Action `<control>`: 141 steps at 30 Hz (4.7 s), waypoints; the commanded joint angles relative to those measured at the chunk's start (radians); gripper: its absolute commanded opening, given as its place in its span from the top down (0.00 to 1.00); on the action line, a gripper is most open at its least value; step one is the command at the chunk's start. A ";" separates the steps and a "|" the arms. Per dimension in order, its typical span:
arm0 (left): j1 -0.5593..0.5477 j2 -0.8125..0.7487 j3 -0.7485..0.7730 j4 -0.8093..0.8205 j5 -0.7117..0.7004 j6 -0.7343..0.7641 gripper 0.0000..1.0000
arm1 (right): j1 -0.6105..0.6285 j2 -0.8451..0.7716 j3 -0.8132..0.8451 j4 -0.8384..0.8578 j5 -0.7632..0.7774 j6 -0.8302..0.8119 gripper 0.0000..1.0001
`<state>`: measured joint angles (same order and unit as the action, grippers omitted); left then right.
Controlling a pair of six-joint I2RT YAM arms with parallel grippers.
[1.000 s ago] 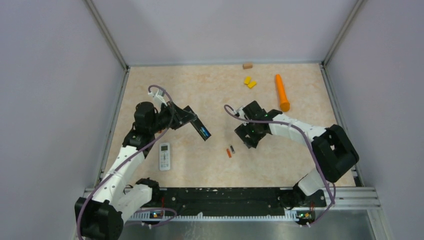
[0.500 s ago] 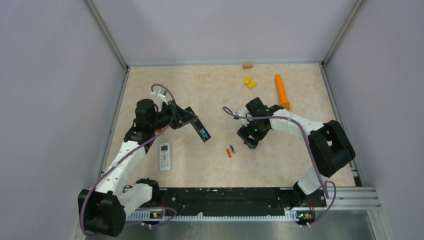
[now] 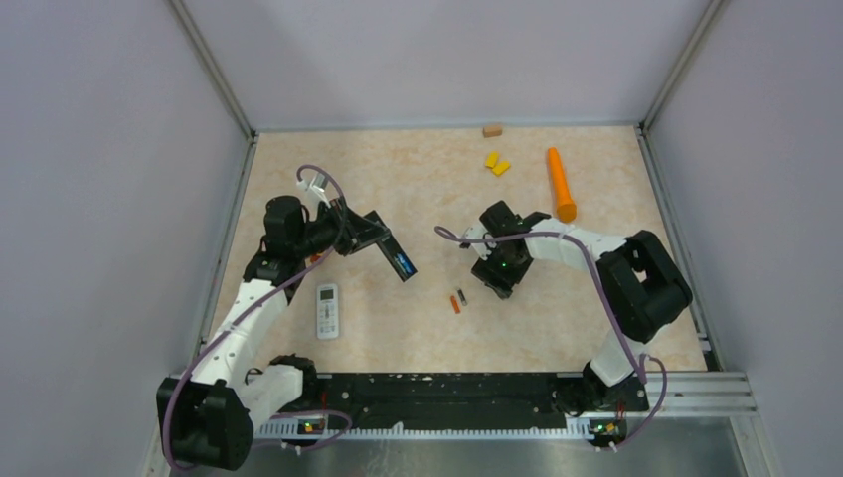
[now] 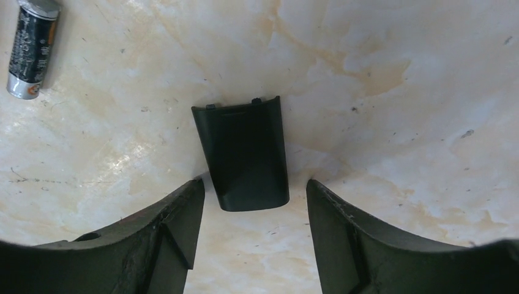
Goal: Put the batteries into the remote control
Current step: Pick up the battery cover at the center of the board, then load the battery cover into the remote control.
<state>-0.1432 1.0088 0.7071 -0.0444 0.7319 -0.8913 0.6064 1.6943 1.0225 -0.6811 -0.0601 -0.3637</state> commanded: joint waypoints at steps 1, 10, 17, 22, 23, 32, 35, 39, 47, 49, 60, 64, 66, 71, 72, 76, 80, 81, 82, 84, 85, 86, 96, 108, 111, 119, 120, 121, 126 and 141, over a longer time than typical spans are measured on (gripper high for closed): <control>0.007 -0.003 0.038 0.052 0.038 0.004 1.00 | 0.012 0.032 0.023 -0.011 0.000 -0.014 0.41; 0.008 -0.001 0.019 0.068 0.031 -0.002 1.00 | 0.044 -0.050 0.026 0.055 0.097 0.017 0.70; 0.006 -0.040 -0.052 0.215 -0.081 -0.025 1.00 | 0.129 -0.270 0.015 0.215 0.067 0.080 0.71; 0.005 -0.077 -0.131 0.371 -0.171 -0.051 1.00 | 0.230 -0.380 0.043 0.329 0.024 0.231 0.70; 0.005 -0.081 -0.145 0.406 -0.176 -0.060 1.00 | 0.248 -0.391 0.054 0.349 0.025 0.269 0.70; 0.004 -0.069 -0.186 0.603 -0.080 -0.054 1.00 | 0.393 -0.293 0.270 0.244 0.097 0.512 0.71; 0.005 -0.078 -0.185 0.619 -0.033 -0.015 1.00 | 0.423 -0.240 0.325 0.197 0.126 0.538 0.71; 0.004 -0.089 -0.173 0.620 0.012 0.020 1.00 | 0.432 -0.211 0.348 0.195 0.127 0.559 0.71; 0.004 -0.092 -0.164 0.612 0.014 0.016 1.00 | 0.440 -0.183 0.371 0.180 0.136 0.558 0.71; 0.004 -0.089 -0.163 0.611 0.015 0.007 1.00 | 0.442 -0.179 0.371 0.187 0.139 0.552 0.71; 0.004 -0.075 -0.132 0.531 -0.005 -0.037 1.00 | 0.474 -0.142 0.407 0.225 0.138 0.502 0.70; 0.005 -0.074 -0.130 0.549 0.007 -0.061 1.00 | 0.476 -0.129 0.418 0.209 0.136 0.511 0.69; 0.005 -0.078 -0.128 0.552 0.013 -0.062 1.00 | 0.475 -0.118 0.429 0.190 0.139 0.517 0.69; 0.005 -0.088 -0.123 0.541 0.004 -0.048 1.00 | 0.476 -0.087 0.469 0.124 0.140 0.540 0.68; 0.005 -0.091 -0.121 0.538 0.002 -0.045 1.00 | 0.476 -0.083 0.474 0.115 0.138 0.545 0.68; 0.005 -0.090 -0.118 0.532 -0.004 -0.046 1.00 | 0.476 -0.071 0.488 0.092 0.134 0.557 0.68; 0.005 -0.091 -0.112 0.524 -0.007 -0.053 1.00 | 0.476 -0.070 0.491 0.083 0.131 0.560 0.68; 0.005 -0.090 -0.109 0.511 -0.012 -0.051 1.00 | 0.475 -0.069 0.491 0.083 0.128 0.559 0.68; 0.005 -0.090 -0.104 0.499 -0.019 -0.048 1.00 | 0.474 -0.069 0.491 0.080 0.121 0.559 0.68; 0.005 -0.087 -0.095 0.464 -0.037 -0.045 1.00 | 0.476 -0.065 0.494 0.071 0.099 0.551 0.67; 0.005 -0.084 -0.091 0.452 -0.041 -0.043 1.00 | 0.476 -0.065 0.495 0.068 0.090 0.546 0.67; 0.005 -0.078 -0.086 0.442 -0.041 -0.044 1.00 | 0.476 -0.067 0.493 0.067 0.087 0.542 0.67; 0.005 -0.043 -0.083 0.506 0.099 -0.083 1.00 | 0.474 -0.027 0.540 0.070 0.081 0.520 0.64; 0.004 -0.030 -0.088 0.522 0.176 -0.167 1.00 | 0.472 0.023 0.622 0.036 0.117 0.536 0.61; 0.005 -0.021 -0.086 0.484 0.167 -0.189 1.00 | 0.472 0.035 0.643 0.026 0.121 0.542 0.59; 0.005 0.051 -0.143 0.558 0.167 -0.393 1.00 | 0.471 0.073 0.675 -0.013 0.128 0.549 0.57; 0.005 0.059 -0.156 0.585 0.167 -0.416 1.00 | 0.471 0.072 0.674 -0.014 0.124 0.549 0.56; 0.005 0.066 -0.161 0.604 0.167 -0.435 1.00 | 0.471 0.072 0.670 -0.011 0.122 0.551 0.56; 0.005 0.078 -0.163 0.617 0.168 -0.451 1.00 | 0.471 0.079 0.667 -0.019 0.110 0.552 0.54; 0.005 0.068 -0.166 0.532 0.147 -0.381 1.00 | 0.471 0.081 0.682 -0.055 0.154 0.556 0.51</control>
<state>-0.1158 1.1061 0.5301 0.4450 0.7990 -1.2152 1.0649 1.7462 1.6516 -0.8078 0.0742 0.1864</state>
